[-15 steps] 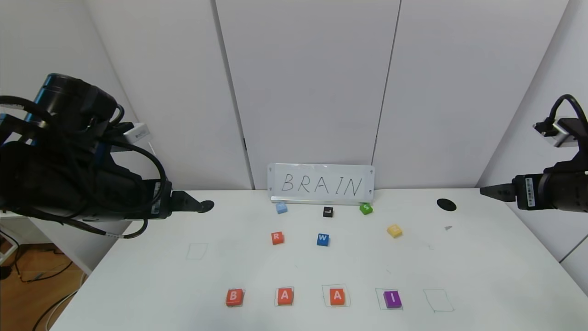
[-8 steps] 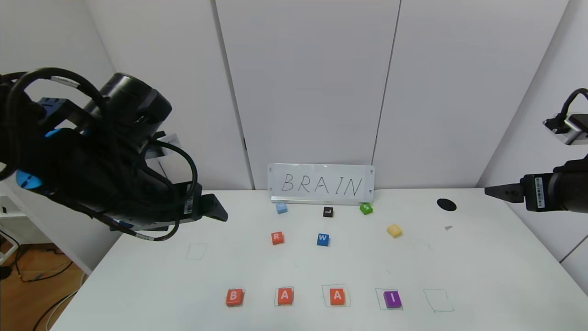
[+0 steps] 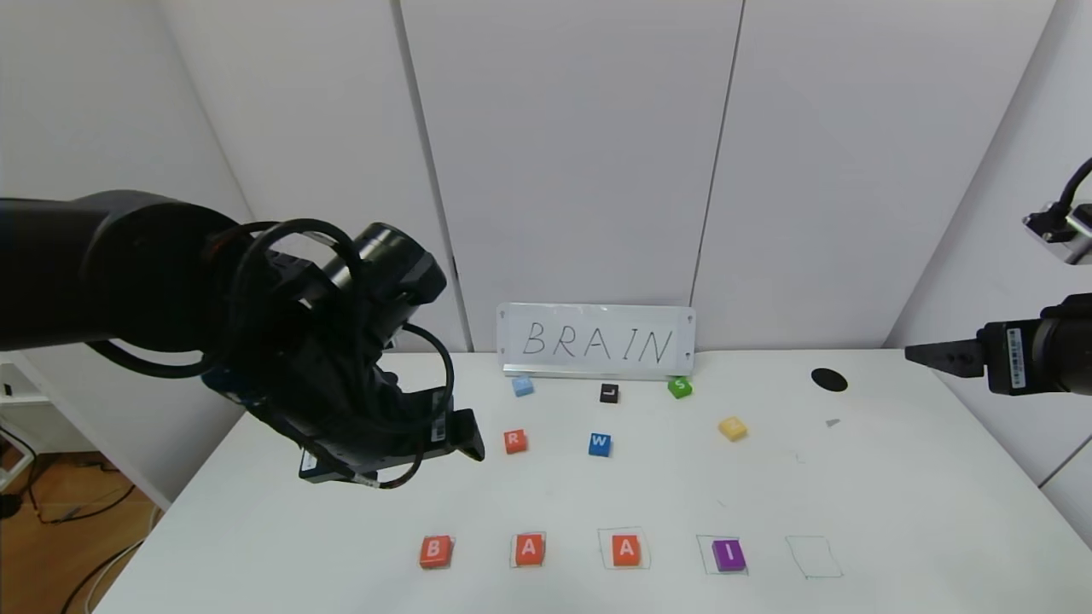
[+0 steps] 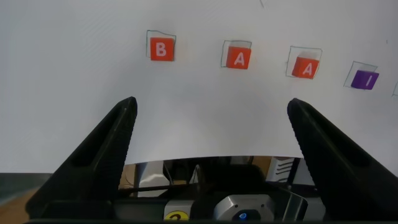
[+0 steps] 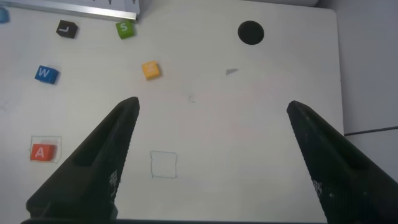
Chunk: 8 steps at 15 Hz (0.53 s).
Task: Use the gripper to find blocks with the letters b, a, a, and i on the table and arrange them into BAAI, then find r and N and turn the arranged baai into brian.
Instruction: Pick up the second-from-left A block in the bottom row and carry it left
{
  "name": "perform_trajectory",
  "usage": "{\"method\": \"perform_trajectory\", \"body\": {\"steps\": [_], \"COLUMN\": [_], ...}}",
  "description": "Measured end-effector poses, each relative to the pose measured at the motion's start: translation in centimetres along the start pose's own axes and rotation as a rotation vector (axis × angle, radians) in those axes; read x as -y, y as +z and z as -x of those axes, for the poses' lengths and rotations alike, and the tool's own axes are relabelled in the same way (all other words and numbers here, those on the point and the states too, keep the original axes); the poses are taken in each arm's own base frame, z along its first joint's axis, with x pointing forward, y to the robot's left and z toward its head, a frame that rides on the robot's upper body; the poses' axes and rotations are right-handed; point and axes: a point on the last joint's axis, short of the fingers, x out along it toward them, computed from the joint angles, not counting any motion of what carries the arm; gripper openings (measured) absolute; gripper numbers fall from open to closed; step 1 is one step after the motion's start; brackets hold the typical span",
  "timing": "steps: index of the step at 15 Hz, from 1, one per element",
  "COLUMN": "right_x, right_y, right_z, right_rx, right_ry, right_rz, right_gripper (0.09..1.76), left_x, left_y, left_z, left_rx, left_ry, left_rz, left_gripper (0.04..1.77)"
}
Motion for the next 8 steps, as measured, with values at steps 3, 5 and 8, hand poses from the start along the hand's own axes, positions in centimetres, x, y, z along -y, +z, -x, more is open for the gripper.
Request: {"method": "perform_trajectory", "body": {"steps": [3, 5, 8], "right_x": [0.0, 0.0, -0.1], "right_y": [0.0, 0.0, 0.0], "right_z": [0.1, 0.1, 0.1], "right_rx": [0.002, 0.003, 0.002], "right_ry": [0.001, 0.001, 0.004], "right_rz": [0.002, 0.003, 0.004], "right_gripper": [1.71, 1.71, 1.71], "left_x": [1.0, 1.3, 2.0], "left_y": [-0.5, -0.7, -1.4], "left_z": [-1.3, -1.9, -3.5], "left_rx": [-0.036, -0.047, -0.064], "left_ry": [0.017, 0.025, 0.062], "left_rz": [0.000, -0.006, -0.026], "left_gripper": [1.72, 1.72, 1.72]}}
